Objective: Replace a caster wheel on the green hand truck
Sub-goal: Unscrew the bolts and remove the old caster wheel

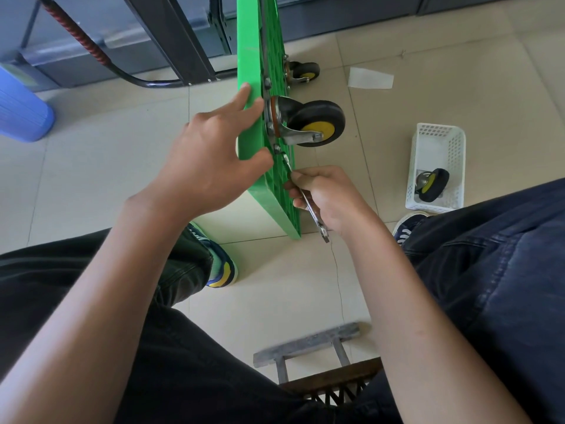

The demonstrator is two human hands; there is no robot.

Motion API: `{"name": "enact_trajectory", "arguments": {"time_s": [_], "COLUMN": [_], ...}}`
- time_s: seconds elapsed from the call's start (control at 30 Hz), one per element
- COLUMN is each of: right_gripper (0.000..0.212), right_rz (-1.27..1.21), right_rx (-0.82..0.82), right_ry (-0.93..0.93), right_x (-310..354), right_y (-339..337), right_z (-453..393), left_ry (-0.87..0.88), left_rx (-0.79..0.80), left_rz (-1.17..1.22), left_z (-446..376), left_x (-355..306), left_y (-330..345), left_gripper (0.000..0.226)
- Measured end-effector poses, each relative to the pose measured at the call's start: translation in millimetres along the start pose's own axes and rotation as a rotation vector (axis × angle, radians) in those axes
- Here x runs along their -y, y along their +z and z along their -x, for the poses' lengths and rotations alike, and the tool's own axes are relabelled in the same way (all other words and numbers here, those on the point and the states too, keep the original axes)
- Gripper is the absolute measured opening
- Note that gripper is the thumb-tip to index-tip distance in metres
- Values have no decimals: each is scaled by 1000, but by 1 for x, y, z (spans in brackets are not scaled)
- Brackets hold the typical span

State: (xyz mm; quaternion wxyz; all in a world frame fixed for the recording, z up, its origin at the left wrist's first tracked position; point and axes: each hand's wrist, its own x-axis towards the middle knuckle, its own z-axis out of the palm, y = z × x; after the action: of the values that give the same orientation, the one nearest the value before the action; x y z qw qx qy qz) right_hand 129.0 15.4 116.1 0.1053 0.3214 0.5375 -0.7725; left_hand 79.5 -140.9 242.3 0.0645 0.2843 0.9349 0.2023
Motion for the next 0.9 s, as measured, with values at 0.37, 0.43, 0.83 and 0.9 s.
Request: {"name": "enact_trajectory", "arguments": {"time_s": [0.37,0.43,0.83,0.9], "right_gripper": [10,10,16,12], "right_rz": [-97,-123,77,112], "right_rx": [35,49,20,9], "right_ry": [-12,-17,-101,-118], "right_x": [9,10,13,8], "right_y": [9,12,16,13], "right_z": [9,10,4,2], "left_ry": [-25,-21,-11,-14], "left_rx": [-10,-9,-15,-18], "left_rz": [-13,-17,4,4], "left_z": [0,0,-1,-1], "left_x": [-2,-1,-1,-2], "left_y": [1,1,2,2], "left_gripper": [63,63,71,71]}}
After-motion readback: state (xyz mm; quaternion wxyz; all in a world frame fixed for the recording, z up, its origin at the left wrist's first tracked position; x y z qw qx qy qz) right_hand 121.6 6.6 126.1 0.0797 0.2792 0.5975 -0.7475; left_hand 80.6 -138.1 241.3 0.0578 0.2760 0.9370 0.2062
